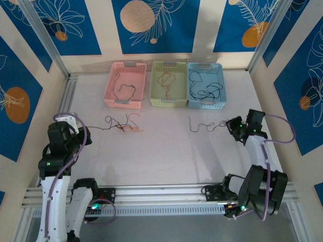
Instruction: Untangle the cables
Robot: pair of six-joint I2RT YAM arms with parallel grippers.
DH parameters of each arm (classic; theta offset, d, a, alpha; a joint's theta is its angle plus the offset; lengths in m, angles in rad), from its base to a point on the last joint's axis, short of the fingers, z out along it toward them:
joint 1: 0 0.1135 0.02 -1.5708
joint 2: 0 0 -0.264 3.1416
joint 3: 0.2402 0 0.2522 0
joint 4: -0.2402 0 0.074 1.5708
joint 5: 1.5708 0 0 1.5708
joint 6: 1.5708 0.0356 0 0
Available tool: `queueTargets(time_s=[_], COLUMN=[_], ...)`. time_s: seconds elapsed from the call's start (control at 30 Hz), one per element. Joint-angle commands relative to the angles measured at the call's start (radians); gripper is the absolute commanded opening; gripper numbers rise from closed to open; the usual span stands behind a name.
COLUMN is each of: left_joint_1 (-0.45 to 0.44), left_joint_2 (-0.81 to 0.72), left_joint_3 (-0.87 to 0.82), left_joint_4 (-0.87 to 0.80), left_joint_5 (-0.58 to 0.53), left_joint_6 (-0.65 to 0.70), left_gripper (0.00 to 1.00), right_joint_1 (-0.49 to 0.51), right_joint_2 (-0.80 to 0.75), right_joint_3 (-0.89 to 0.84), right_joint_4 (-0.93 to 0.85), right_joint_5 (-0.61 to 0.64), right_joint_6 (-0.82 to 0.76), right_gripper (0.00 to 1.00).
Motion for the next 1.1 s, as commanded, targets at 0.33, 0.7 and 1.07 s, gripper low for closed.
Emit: queueTargets(time_s=[0.33,0.7,1.07], left_joint_1=[0.014,0.014,0.013], left_joint_2=[0.005,0.011,0.014], left_joint_3=[0.010,0.004,0.004], left_joint_4=[0.029,0.035,0.037], left_joint_5=[0.052,0.072,0.076], left_joint_6=[0.011,0.013,0.013], left_gripper=[0.00,0.00,0.00], right_joint_1=[0.134,0.178,0.230], right_joint_2=[-0.058,0.067,0.237], right_joint_3=[0.313,0.550,0.824], right_joint_4=[-0.044,0.222,0.286], right_joint_5=[0.060,-0.055,0.056], right_joint_6=[-0.082,-0.011,-0.037], right_gripper=[0.00,0.00,0.00])
